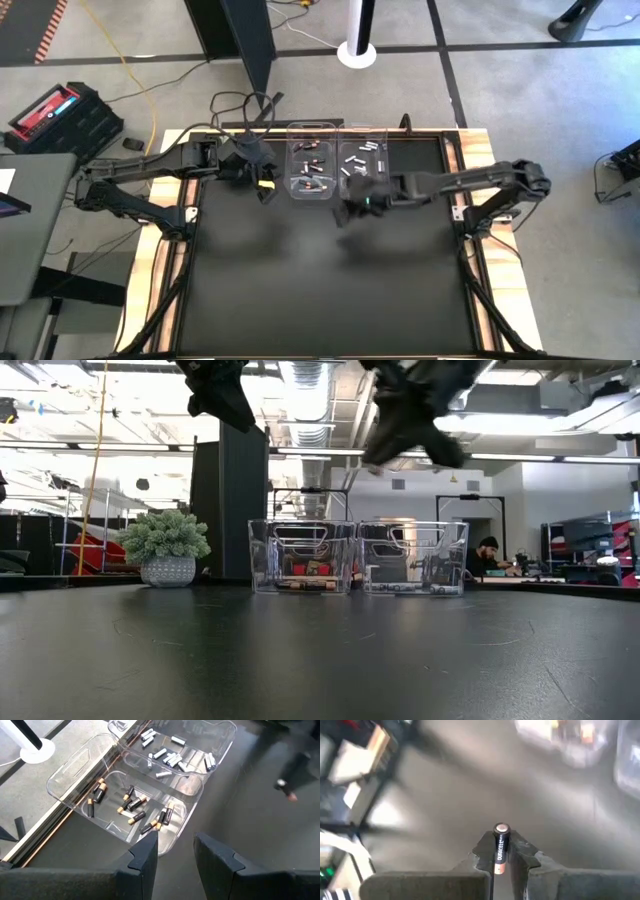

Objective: Sort batteries
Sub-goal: Put the small black battery into the left transparent bin

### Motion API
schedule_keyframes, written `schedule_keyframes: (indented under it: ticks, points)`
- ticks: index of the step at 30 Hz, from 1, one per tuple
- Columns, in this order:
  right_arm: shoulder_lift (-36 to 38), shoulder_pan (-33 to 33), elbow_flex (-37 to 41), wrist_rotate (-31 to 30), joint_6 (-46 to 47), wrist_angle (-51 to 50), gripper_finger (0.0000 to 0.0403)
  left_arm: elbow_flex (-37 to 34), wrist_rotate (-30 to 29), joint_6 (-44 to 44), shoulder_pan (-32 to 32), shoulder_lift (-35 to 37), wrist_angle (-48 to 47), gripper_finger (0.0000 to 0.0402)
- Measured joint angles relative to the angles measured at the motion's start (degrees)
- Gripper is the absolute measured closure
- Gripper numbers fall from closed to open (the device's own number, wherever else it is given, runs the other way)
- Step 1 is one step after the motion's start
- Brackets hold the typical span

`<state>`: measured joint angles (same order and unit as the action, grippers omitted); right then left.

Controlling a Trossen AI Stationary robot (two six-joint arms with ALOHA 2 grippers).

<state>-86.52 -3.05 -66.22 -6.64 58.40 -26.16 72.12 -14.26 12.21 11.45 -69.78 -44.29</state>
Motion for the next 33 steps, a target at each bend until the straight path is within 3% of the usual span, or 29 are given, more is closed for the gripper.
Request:
schedule_keyframes:
  ticks: [7,15,20,27,33]
  points:
    - [0.0,10.5,-4.4,-0.1,-8.7,9.3,0.0354,0.0,0.8,-0.2,0.0,0.0,-0.5,0.0281]
    - [-7.9,20.7,-16.8,3.2,-24.2,7.5,0.0354,0.0,0.8,-4.3,0.1,0.0,0.2,0.0281]
    - [-18.6,25.4,-30.2,8.4,-33.8,-1.0,0.0354,0.0,0.2,-5.7,0.2,0.0,0.5,0.0281]
    - [-35.0,28.0,-49.1,9.3,-45.4,-18.3,0.0354,0.0,-2.2,-4.0,2.8,-0.9,2.3,0.0281]
    - [-46.0,28.3,-59.1,9.3,-51.4,-27.1,0.0354,0.0,-2.3,-1.3,4.3,-2.6,2.6,0.0281]
